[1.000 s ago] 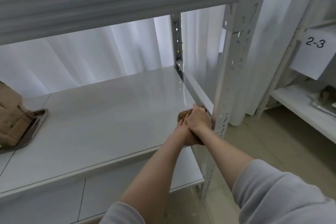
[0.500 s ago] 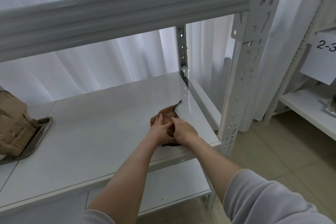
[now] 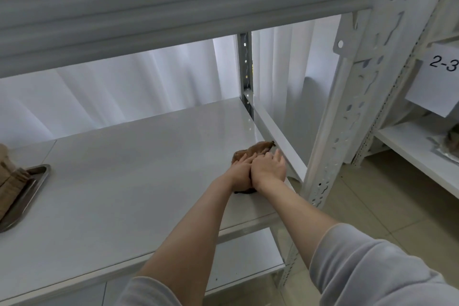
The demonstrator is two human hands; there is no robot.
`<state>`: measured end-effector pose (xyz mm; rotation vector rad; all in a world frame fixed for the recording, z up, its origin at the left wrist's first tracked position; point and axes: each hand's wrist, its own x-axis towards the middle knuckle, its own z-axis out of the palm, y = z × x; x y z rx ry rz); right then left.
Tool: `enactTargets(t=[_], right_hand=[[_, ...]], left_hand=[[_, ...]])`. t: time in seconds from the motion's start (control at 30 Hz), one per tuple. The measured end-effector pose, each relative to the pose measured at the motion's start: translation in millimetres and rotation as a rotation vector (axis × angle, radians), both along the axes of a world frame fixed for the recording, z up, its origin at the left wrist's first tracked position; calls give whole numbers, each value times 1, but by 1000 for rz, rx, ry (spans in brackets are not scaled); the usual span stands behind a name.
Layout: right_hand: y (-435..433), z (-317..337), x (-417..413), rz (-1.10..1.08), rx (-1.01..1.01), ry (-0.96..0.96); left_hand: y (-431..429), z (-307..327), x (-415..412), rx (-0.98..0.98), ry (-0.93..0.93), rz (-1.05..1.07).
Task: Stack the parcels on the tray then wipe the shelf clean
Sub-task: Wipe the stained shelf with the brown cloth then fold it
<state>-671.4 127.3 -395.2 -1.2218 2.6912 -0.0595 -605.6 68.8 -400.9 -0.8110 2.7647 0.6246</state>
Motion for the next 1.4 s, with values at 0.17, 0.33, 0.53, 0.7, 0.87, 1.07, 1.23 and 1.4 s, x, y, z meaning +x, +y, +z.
enactTargets(t=[0.17, 0.33, 0.53, 0.7, 0.87, 1.07, 1.23, 1.4], right_hand=[[-18, 0, 30, 102, -150, -5], [-50, 2, 79, 228, -122, -201], [-90, 5, 132, 328, 6, -357], [-125, -1, 174, 295, 30, -344], [-159, -8, 228, 334, 45, -276], [-194, -3, 331, 605, 71, -324], [-208, 0, 404, 892, 115, -383], [-209, -3, 408, 969, 100, -315]], left_hand=[[-16, -1, 33, -30, 52, 95], [-48, -8, 88, -70, -70, 219], [-84, -3, 156, -17, -56, 269], [-101, 21, 222, 63, 209, 391], [-132, 27, 314, -275, 242, 716], [-148, 21, 394, -463, 138, 880], [-155, 26, 432, -439, 145, 999], [-159, 28, 439, -391, 164, 1053]])
